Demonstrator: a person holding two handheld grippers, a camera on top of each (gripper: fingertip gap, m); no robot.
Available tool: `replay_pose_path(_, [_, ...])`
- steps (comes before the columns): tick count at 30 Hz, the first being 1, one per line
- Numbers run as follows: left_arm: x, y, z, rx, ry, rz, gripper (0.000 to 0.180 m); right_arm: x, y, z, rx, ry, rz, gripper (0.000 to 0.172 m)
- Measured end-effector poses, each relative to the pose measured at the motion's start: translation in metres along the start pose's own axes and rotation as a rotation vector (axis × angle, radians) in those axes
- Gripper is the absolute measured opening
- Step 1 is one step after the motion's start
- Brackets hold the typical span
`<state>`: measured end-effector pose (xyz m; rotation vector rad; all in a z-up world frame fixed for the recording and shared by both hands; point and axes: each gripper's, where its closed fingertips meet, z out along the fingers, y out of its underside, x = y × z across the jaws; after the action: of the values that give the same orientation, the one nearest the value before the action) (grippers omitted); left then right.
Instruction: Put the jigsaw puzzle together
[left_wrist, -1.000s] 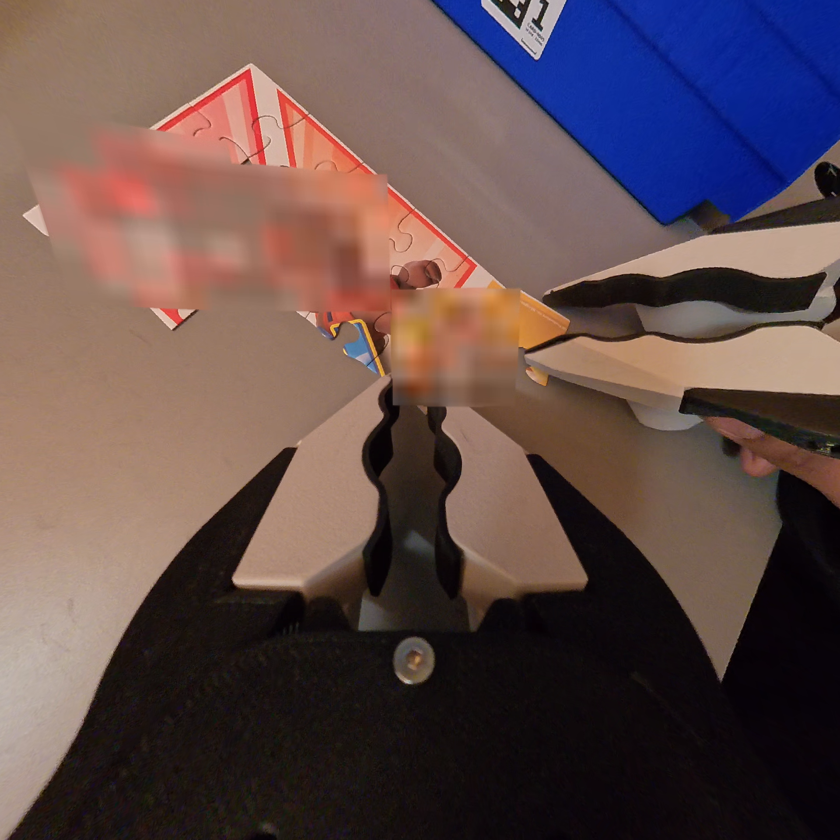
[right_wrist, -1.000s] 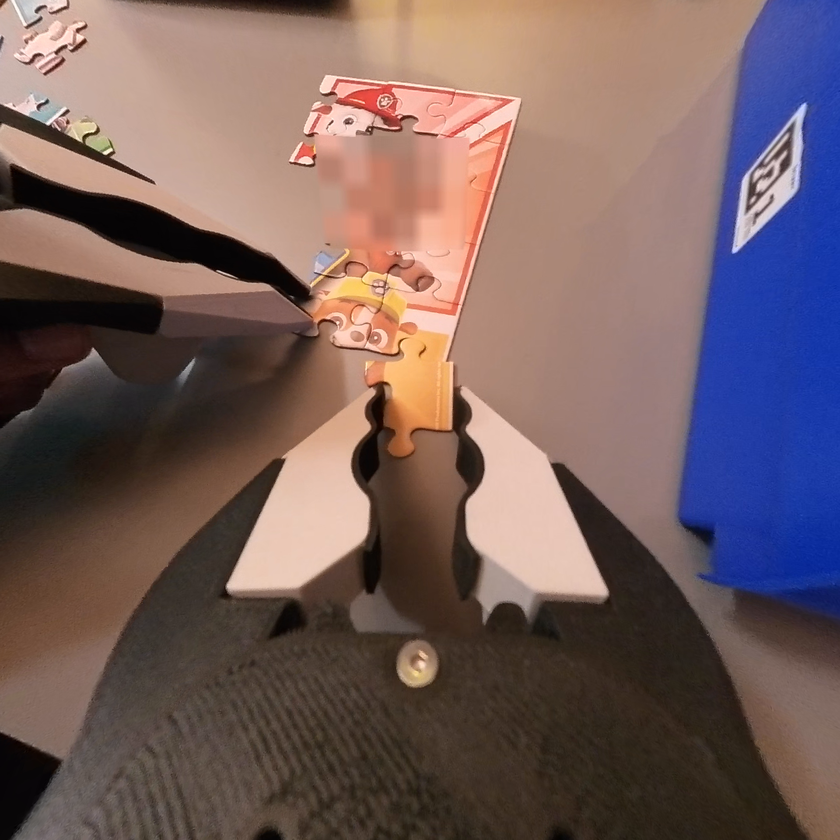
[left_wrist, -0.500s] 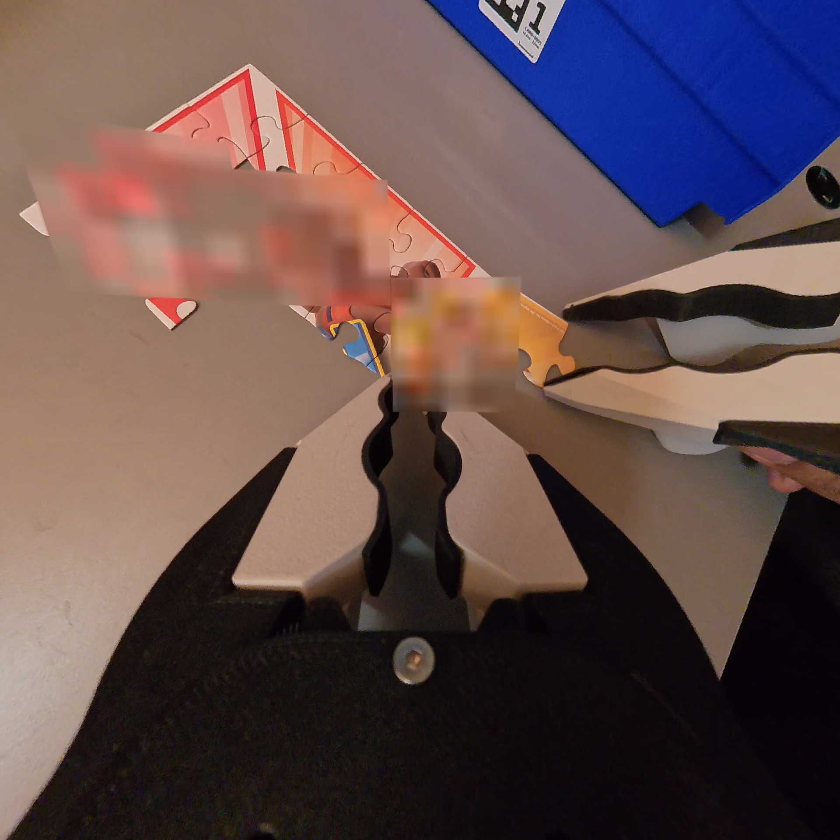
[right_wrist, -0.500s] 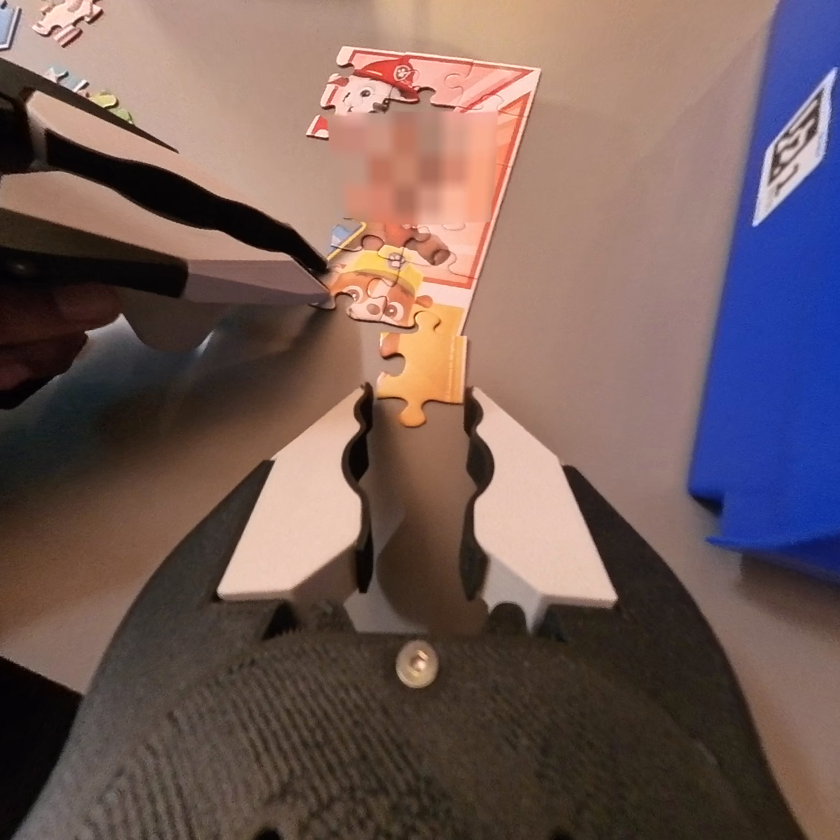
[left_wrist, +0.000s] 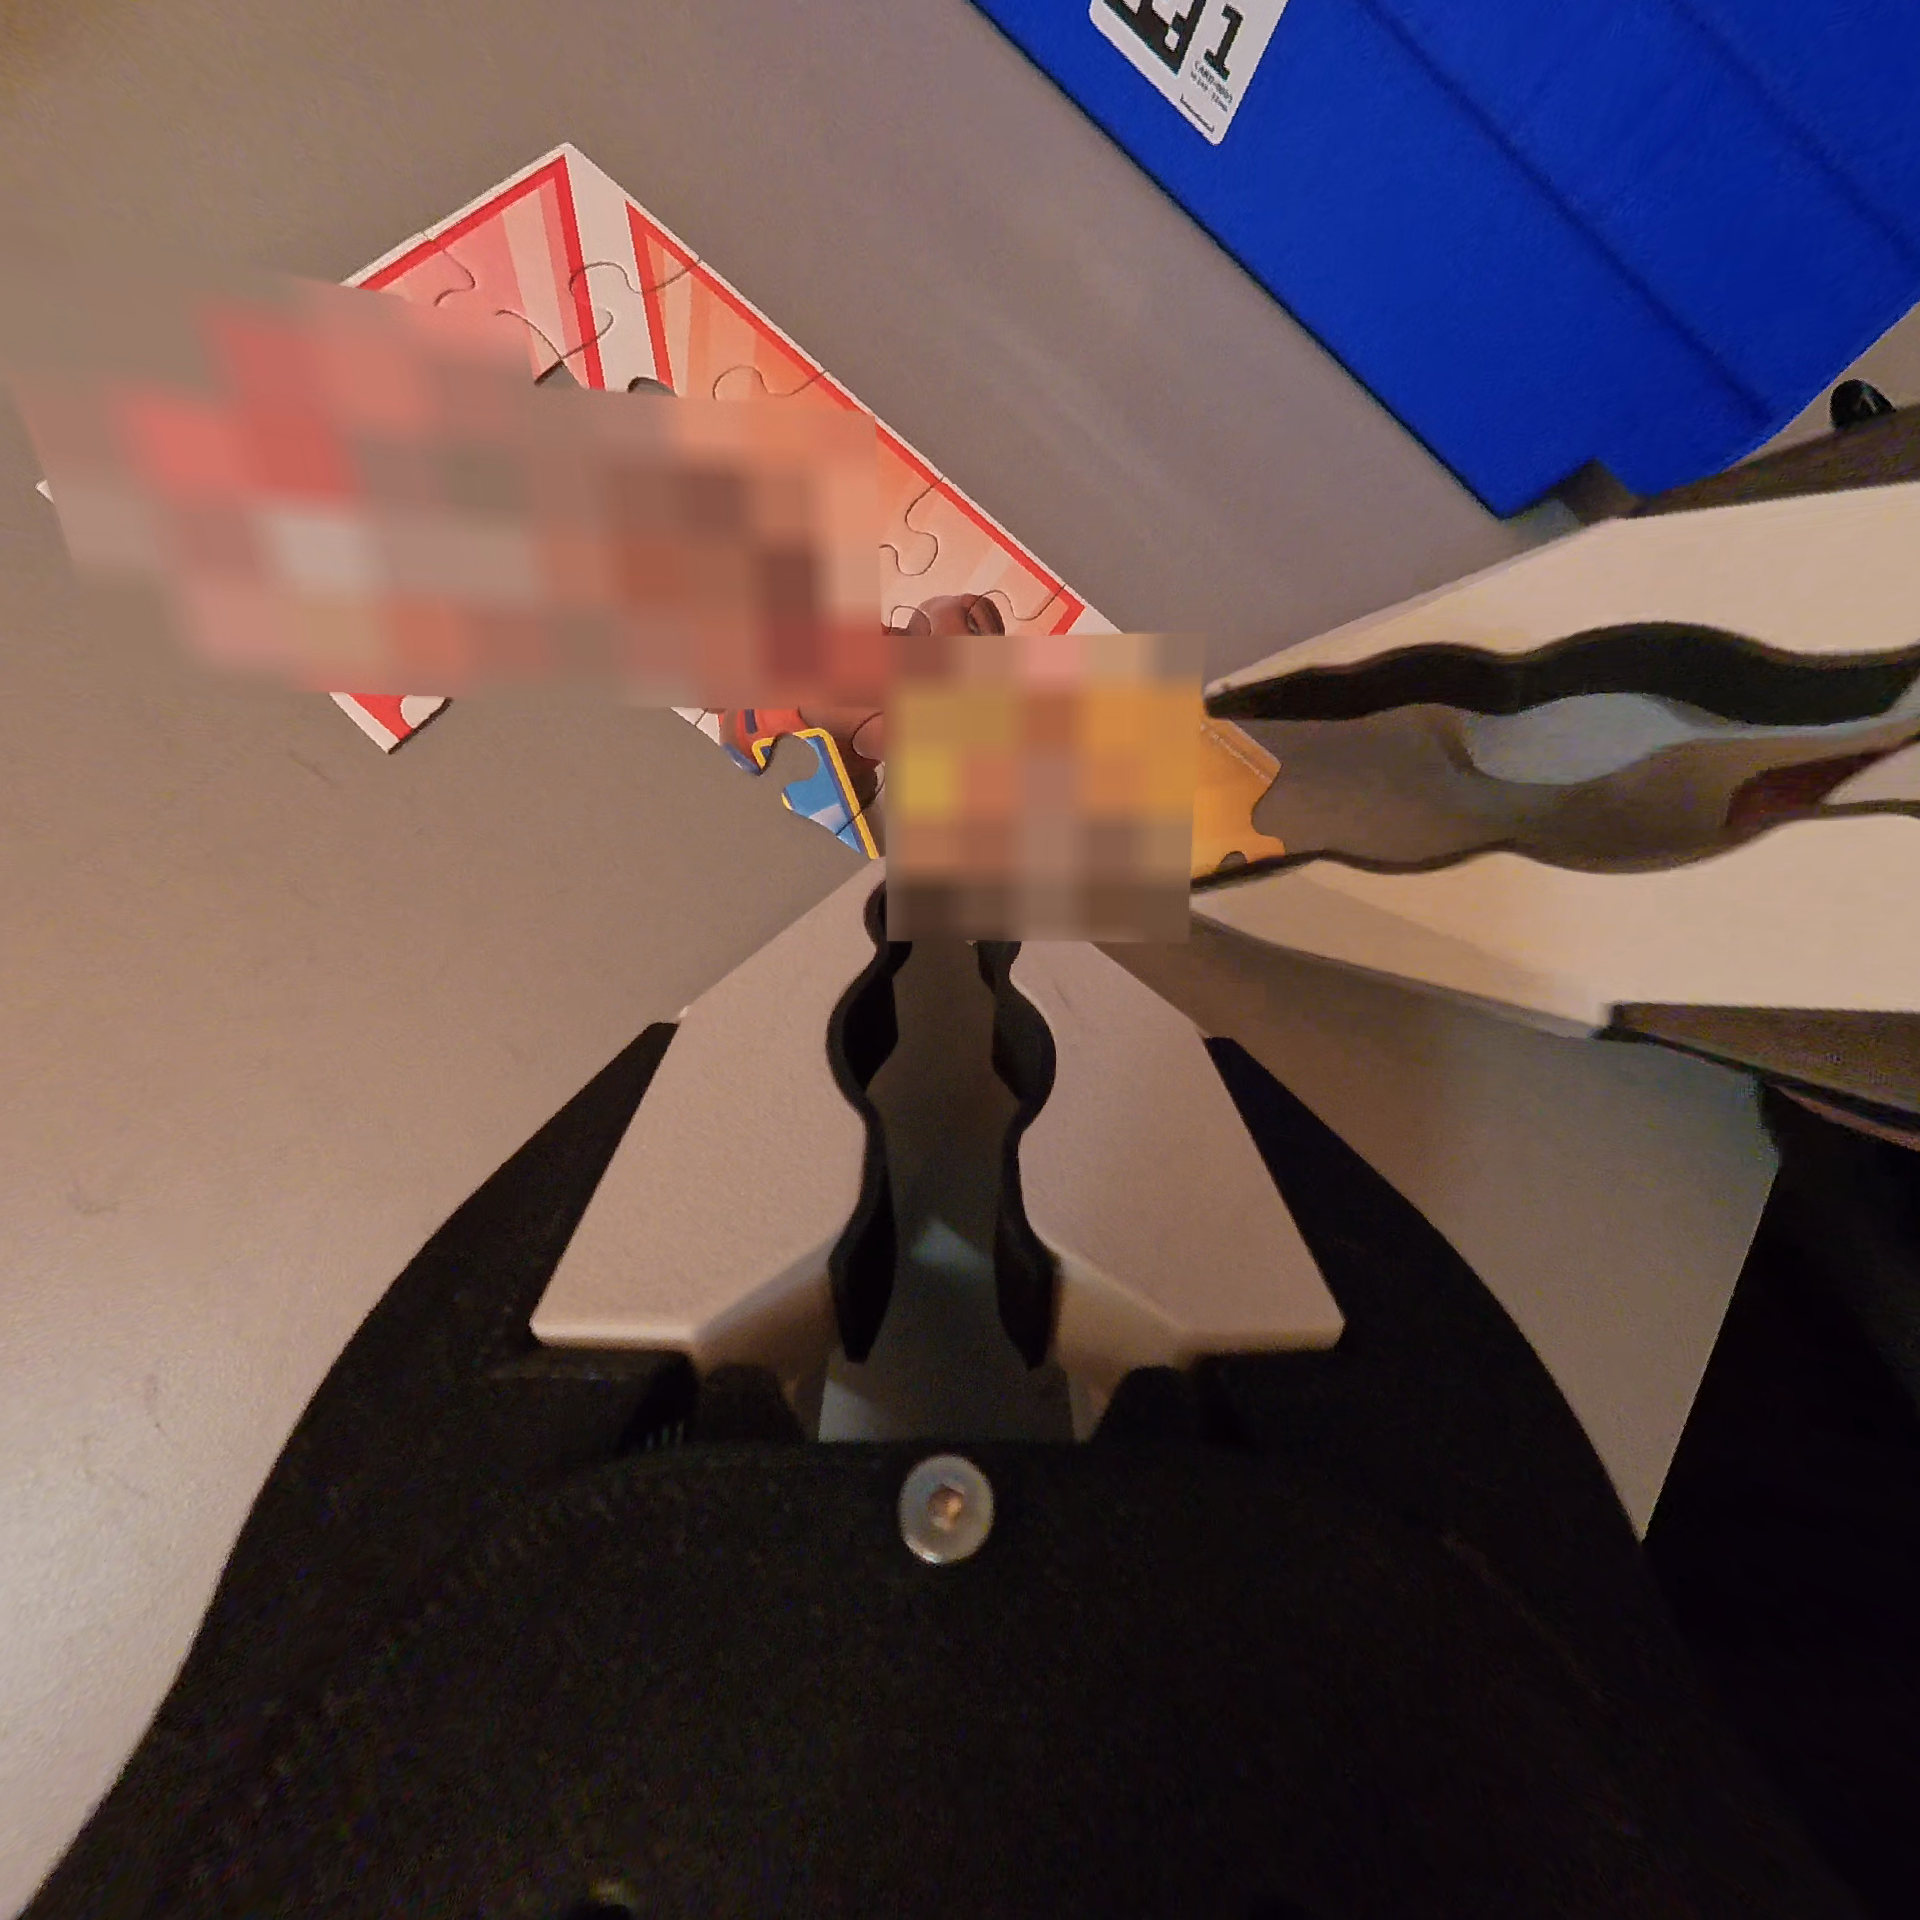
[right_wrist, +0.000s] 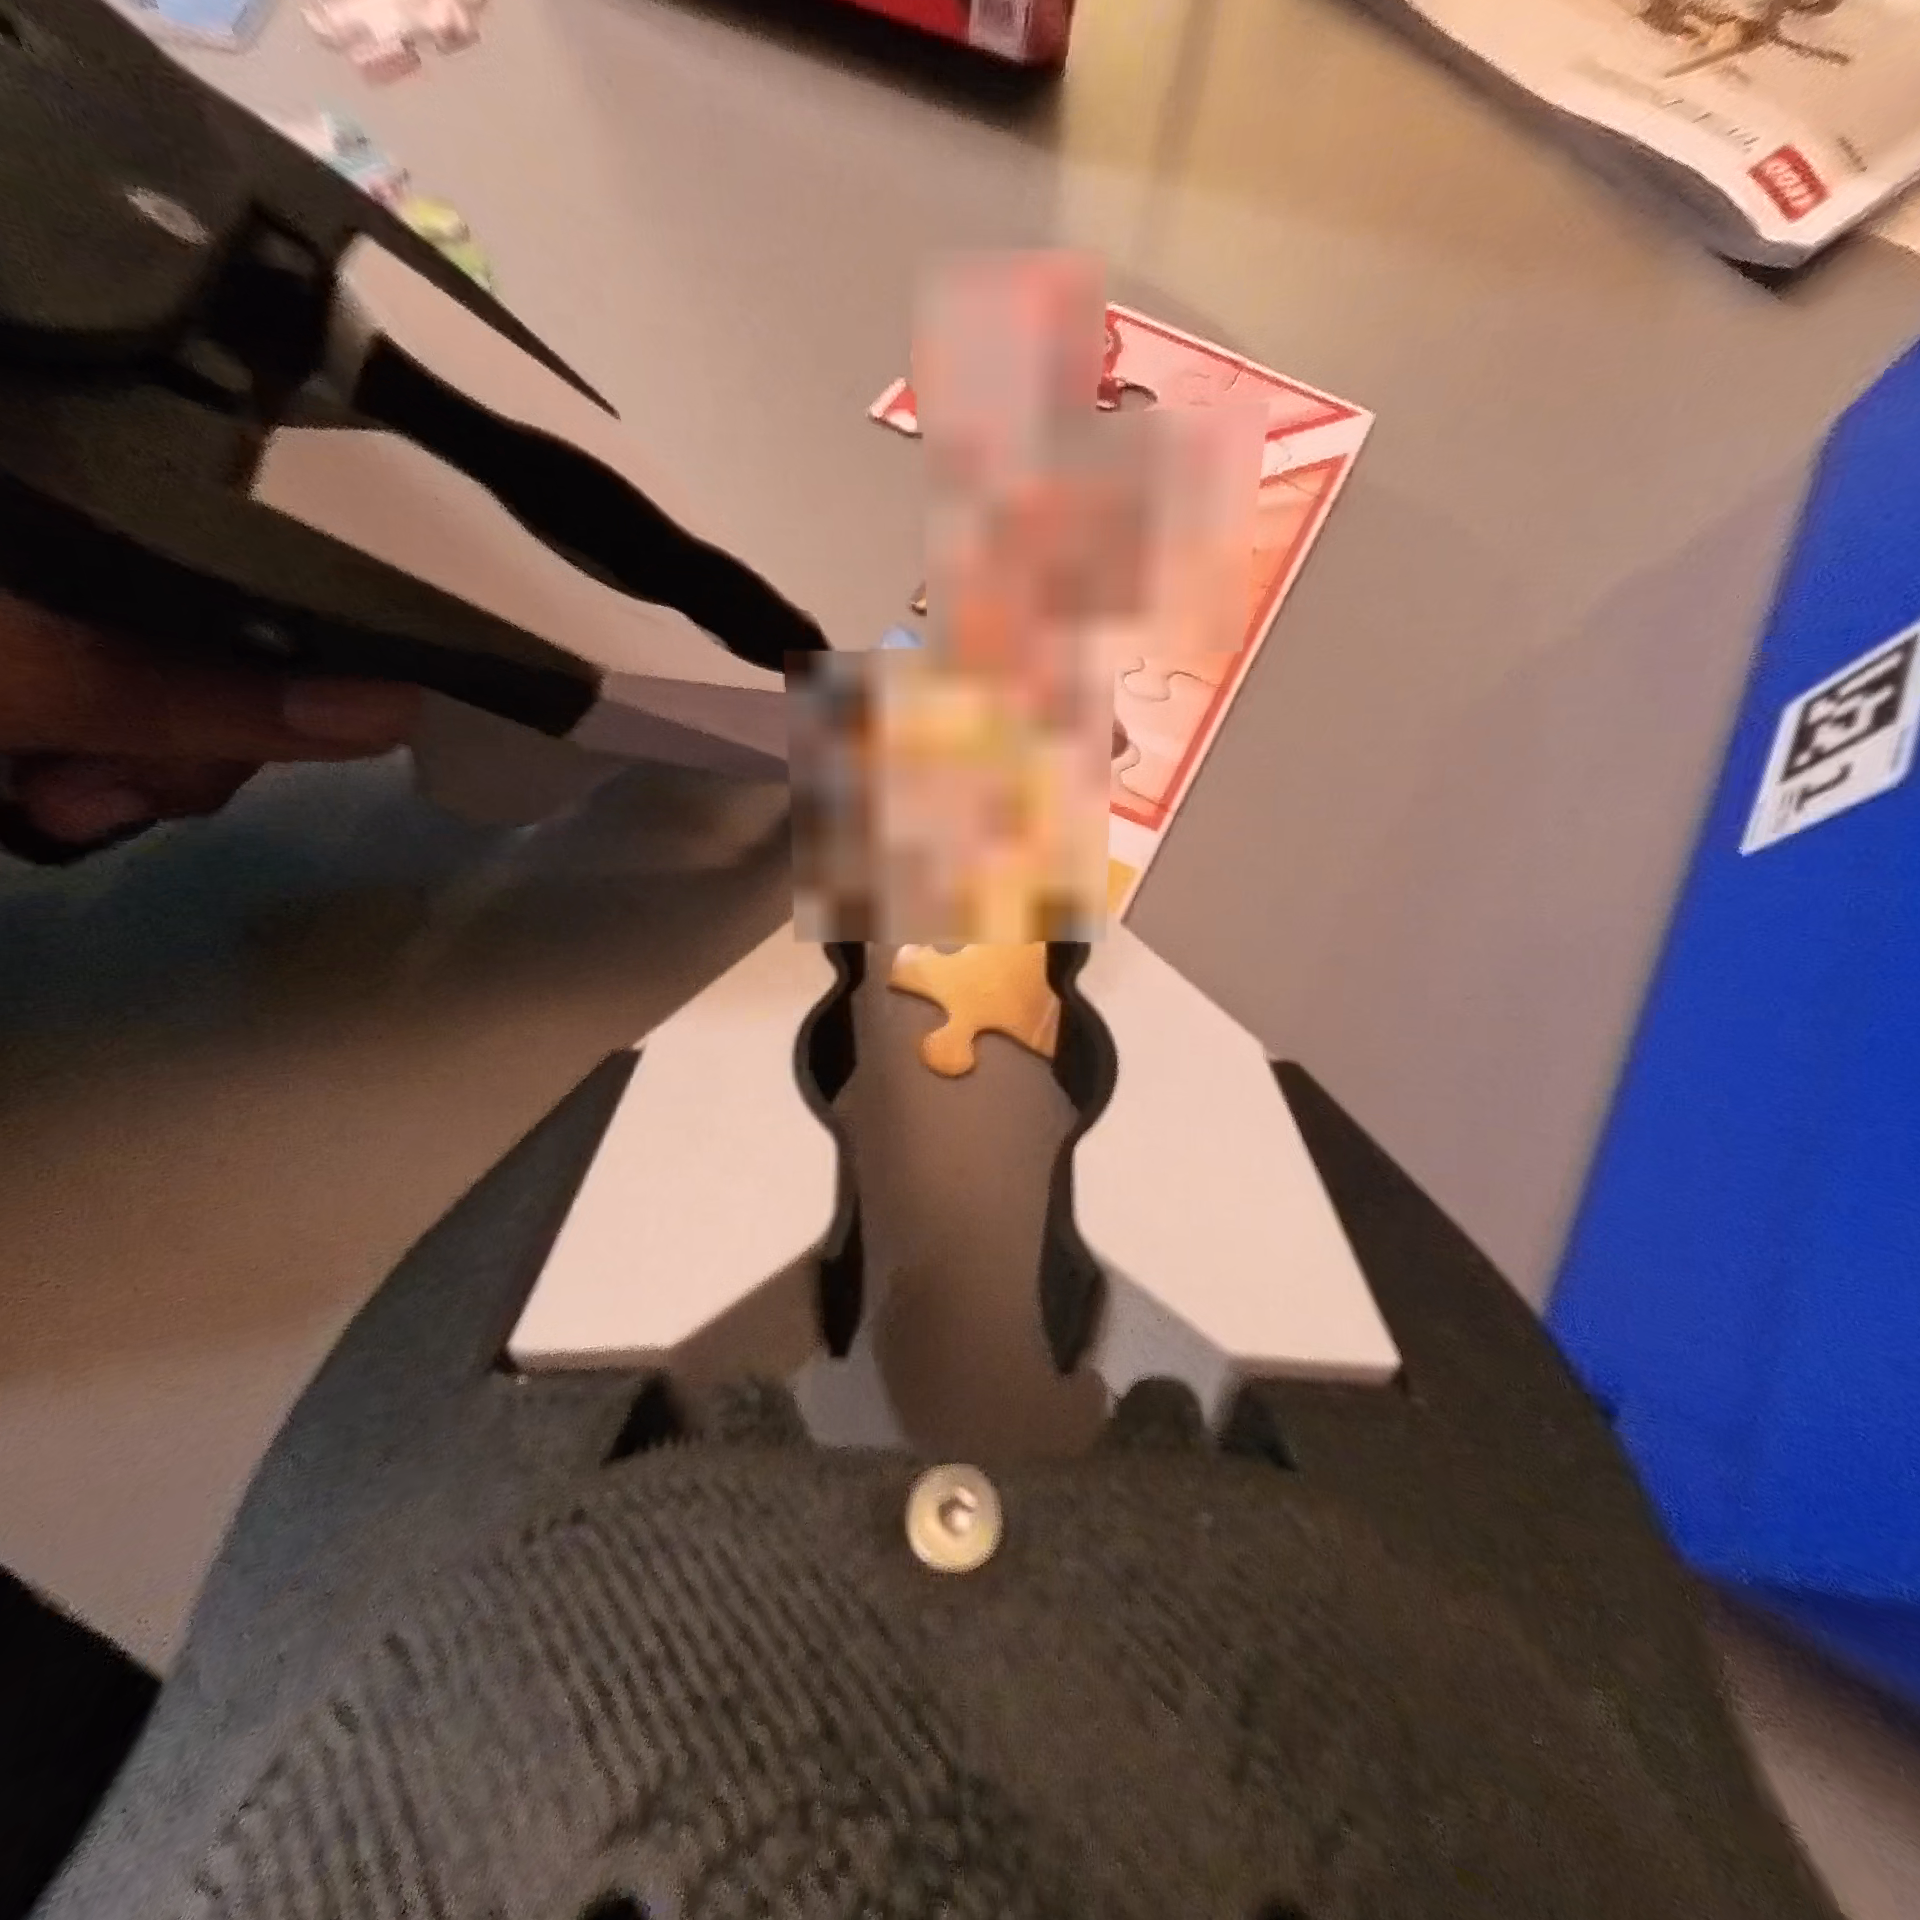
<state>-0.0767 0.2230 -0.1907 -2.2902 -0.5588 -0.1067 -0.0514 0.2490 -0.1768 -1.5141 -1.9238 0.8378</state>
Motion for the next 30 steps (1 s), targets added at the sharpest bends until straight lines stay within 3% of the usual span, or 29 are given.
replay_pose_path(9, [0.000, -0.001, 0.000, 0.003, 0.012, -0.010, 0.009, 0.010, 0.001, 0.016, -0.068, -0.011, 0.021, 0.017])
replay_pose_path(30, [0.000, -0.001, 0.001, 0.006, 0.019, -0.014, 0.009, 0.002, -0.005, 0.013, -0.021, 0.020, -0.006, 0.026])
